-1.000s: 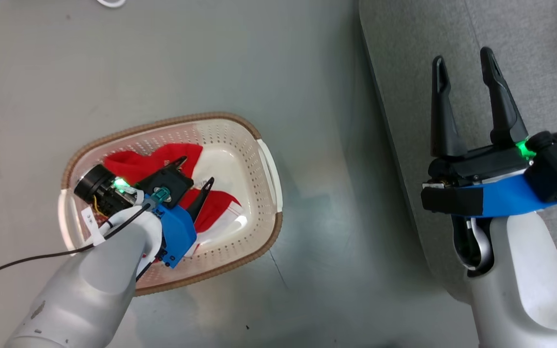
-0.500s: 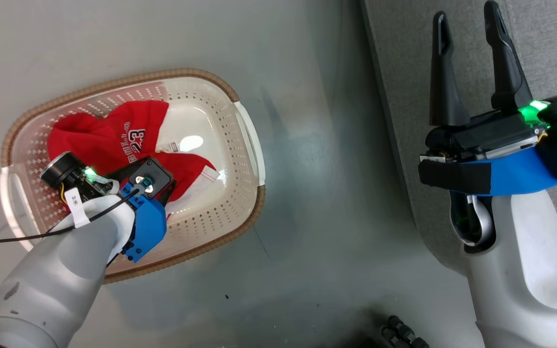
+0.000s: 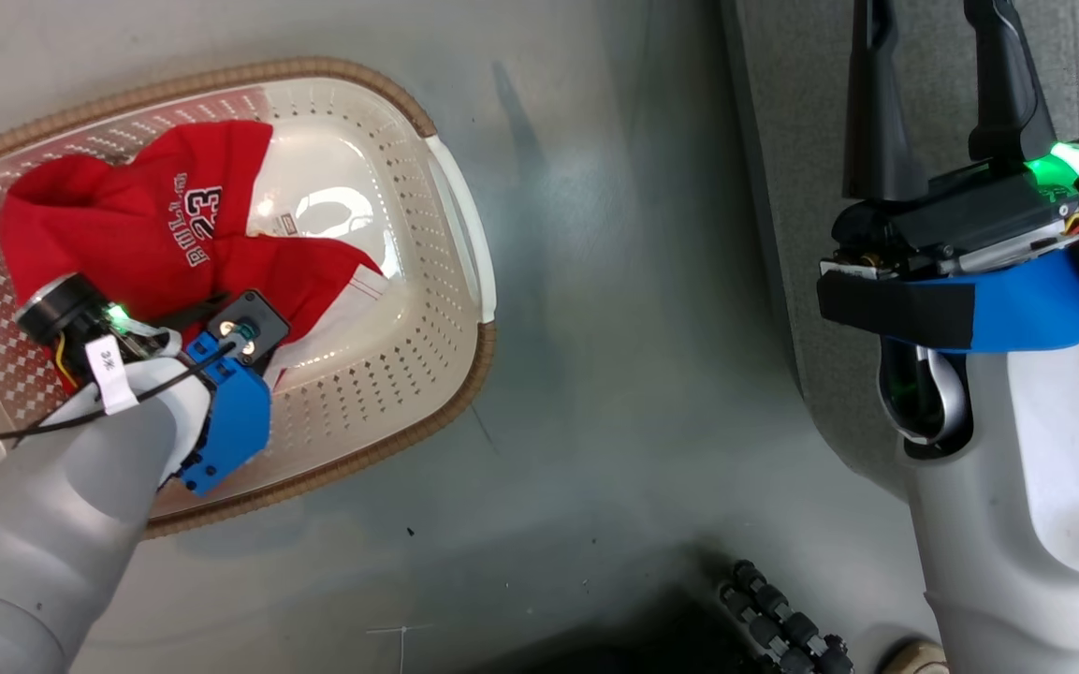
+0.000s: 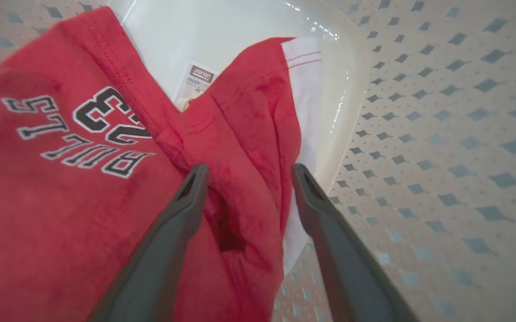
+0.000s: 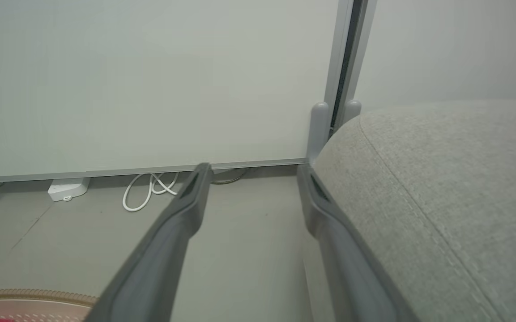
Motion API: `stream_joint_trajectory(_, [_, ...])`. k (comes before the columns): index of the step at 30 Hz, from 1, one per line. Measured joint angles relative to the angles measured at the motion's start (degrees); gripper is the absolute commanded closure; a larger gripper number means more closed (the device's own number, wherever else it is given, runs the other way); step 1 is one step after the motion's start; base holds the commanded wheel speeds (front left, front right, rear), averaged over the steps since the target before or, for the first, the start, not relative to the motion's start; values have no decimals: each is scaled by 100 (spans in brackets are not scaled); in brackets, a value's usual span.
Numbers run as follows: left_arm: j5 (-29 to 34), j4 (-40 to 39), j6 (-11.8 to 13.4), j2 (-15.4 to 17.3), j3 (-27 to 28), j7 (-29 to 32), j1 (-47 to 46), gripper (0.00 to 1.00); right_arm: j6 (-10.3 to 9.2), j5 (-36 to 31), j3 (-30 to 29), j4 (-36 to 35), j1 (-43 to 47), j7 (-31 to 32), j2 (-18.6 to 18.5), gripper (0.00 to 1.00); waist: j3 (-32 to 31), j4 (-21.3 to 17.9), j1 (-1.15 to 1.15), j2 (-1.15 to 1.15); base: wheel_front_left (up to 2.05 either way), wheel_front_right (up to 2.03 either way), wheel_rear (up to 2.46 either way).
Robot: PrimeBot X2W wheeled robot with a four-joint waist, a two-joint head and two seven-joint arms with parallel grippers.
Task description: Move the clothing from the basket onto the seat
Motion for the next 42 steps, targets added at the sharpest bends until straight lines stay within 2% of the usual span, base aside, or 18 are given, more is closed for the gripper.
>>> stream_joint_trajectory(20, [125,293,0,191,-182,369,-550,0,0,-27,-23,-264,-228,0,1,0,782,-119,-1,0,0,0,0])
stream_joint_trajectory(21, [151,301,-1,190,-182,386,-574,7,0,-27,-23,-265,-230,0,1,0,794,-119,-1,0,0,0,0])
stream_joint_trajectory(22, [171,309,-1,187,-186,407,-591,36,0,-27,-23,-265,-231,0,1,0,803,-118,-2,0,0,0,0])
stream_joint_trajectory(23, [185,318,-1,186,-185,422,-606,56,0,-27,-23,-266,-233,0,1,0,809,-117,-2,0,0,0,0])
stream_joint_trajectory(24, [204,324,-1,186,-185,443,-622,96,0,-27,-23,-267,-237,0,1,0,811,-118,-1,0,0,0,0])
stream_joint_trajectory(25, [213,330,1,185,-185,458,-632,100,0,-27,-23,-269,-246,0,1,0,811,-118,-1,0,0,0,0])
stream_joint_trajectory(34, [205,396,0,100,-204,457,-598,100,0,-45,-64,-243,-286,0,1,0,685,-74,-1,0,0,0,0])
stream_joint_trajectory(42, [-8,368,0,-198,-208,124,-477,100,0,-160,-174,-172,-207,0,2,0,342,106,-1,0,0,0,0])
